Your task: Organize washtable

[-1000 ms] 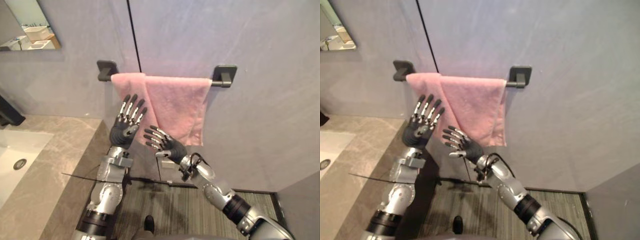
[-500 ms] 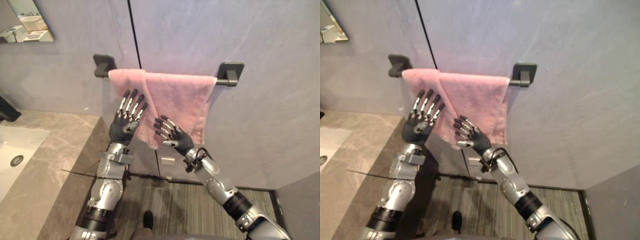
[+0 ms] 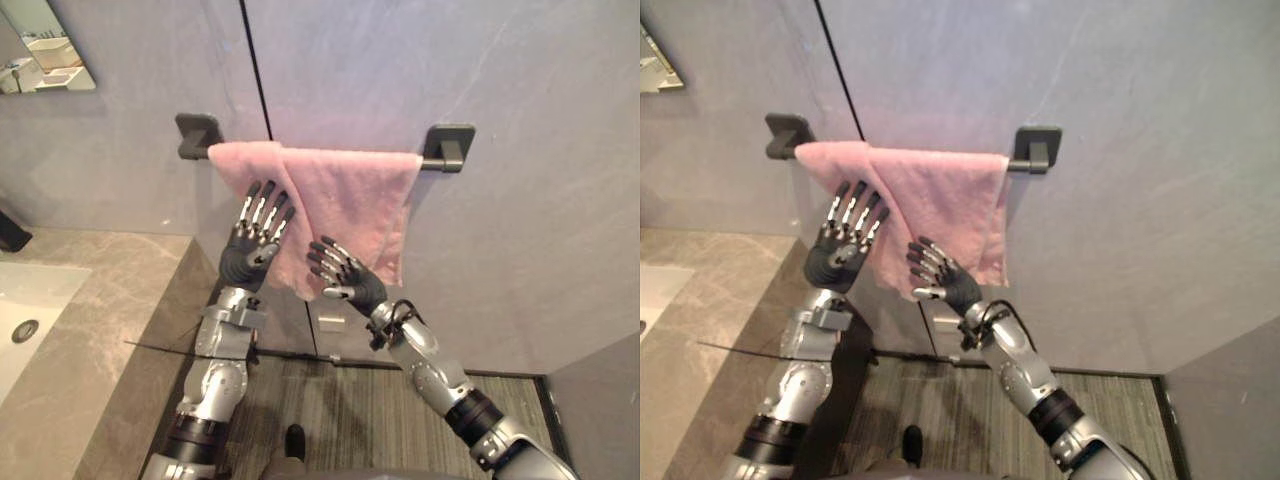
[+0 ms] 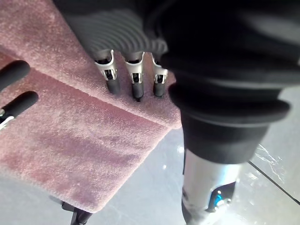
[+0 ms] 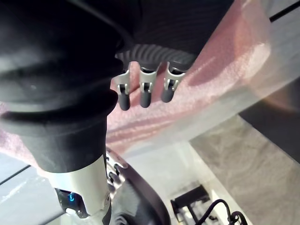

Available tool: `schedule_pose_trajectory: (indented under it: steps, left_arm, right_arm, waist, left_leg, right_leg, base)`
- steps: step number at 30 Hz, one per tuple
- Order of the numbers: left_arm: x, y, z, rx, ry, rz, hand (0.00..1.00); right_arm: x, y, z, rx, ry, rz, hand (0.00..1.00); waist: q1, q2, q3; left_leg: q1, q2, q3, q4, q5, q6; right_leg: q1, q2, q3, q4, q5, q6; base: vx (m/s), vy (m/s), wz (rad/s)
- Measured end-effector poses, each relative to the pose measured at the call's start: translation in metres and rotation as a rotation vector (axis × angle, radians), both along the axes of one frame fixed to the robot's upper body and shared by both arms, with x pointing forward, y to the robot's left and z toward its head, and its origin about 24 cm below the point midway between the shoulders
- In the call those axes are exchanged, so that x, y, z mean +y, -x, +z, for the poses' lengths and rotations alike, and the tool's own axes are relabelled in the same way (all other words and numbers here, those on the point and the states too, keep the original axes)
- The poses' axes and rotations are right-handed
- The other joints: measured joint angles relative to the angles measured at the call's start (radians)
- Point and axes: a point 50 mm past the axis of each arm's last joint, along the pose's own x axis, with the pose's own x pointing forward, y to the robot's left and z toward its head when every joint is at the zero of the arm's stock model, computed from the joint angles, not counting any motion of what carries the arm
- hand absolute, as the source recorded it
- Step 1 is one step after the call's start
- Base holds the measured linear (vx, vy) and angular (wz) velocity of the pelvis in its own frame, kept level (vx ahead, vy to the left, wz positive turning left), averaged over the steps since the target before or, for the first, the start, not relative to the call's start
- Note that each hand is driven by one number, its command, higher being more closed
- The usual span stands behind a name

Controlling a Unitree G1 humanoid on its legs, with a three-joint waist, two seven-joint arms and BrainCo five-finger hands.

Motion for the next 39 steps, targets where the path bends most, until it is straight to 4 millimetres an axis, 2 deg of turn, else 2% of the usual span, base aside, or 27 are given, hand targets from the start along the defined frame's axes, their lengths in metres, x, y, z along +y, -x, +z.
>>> schedule_pose_trajectory:
  steps: [4,10,16,24,33,39]
  left_arm:
    - [0.005,0.002,-0.003,0.009,0.003,0.028,0.00]
    - [0.013,0.007,-0.011,0.049,0.037,0.088,0.00]
    - [0.026,0.012,-0.013,0.064,0.070,0.170,0.00]
    - [0.042,0.018,-0.010,0.057,0.070,0.254,0.00]
    - [0.053,0.021,-0.010,0.058,0.102,0.337,0.00]
    - [0.060,0.023,-0.011,0.069,0.114,0.382,0.00]
  right_arm:
    - [0.001,0.001,-0.001,0.007,-0.009,-0.003,0.00]
    - [-0.010,-0.006,0.004,0.010,-0.057,-0.098,0.00]
    - [-0.028,-0.009,0.001,0.023,-0.078,-0.227,0.00]
    - [-0.055,-0.018,0.009,0.011,-0.137,-0.396,0.00]
    - [-0.065,-0.017,0.016,-0.012,-0.199,-0.457,0.00]
    - [-0.075,-0.016,0.012,0.012,-0.227,-0.507,0.00]
  waist:
    - [0.000,-0.001,0.001]
    - [-0.002,-0.006,0.005]
    - [-0.001,-0.001,0.008]
    - [-0.003,0.001,0.009]
    - [-0.003,0.009,0.014]
    - [-0.003,0.010,0.015]
  left_leg:
    - [0.001,0.001,0.002,0.000,-0.001,0.000]
    - [0.002,-0.003,0.002,0.000,-0.001,0.000]
    - [0.003,-0.005,-0.010,0.000,-0.001,0.000]
    - [0.005,-0.007,-0.013,0.000,-0.001,0.000]
    - [0.005,-0.007,-0.012,0.000,-0.001,0.000]
    - [0.009,-0.007,-0.012,0.000,-0.001,0.000]
  right_leg:
    - [0.001,0.000,0.002,-0.005,0.002,0.000]
    - [0.001,-0.001,-0.002,-0.005,0.002,0.000]
    - [0.003,-0.001,-0.007,-0.005,0.002,0.000]
    - [0.004,-0.002,-0.007,-0.004,0.002,0.001]
    - [0.005,-0.002,-0.007,-0.005,0.003,0.001]
    - [0.007,-0.002,-0.007,-0.005,0.003,0.002]
  base:
    - [-0.01,-0.003,-0.02]
    - [0.00,0.000,0.00]
    - [0.00,0.000,0.00]
    - [0.00,0.000,0.00]
    - [0.00,0.000,0.00]
    - [0.00,0.000,0.00]
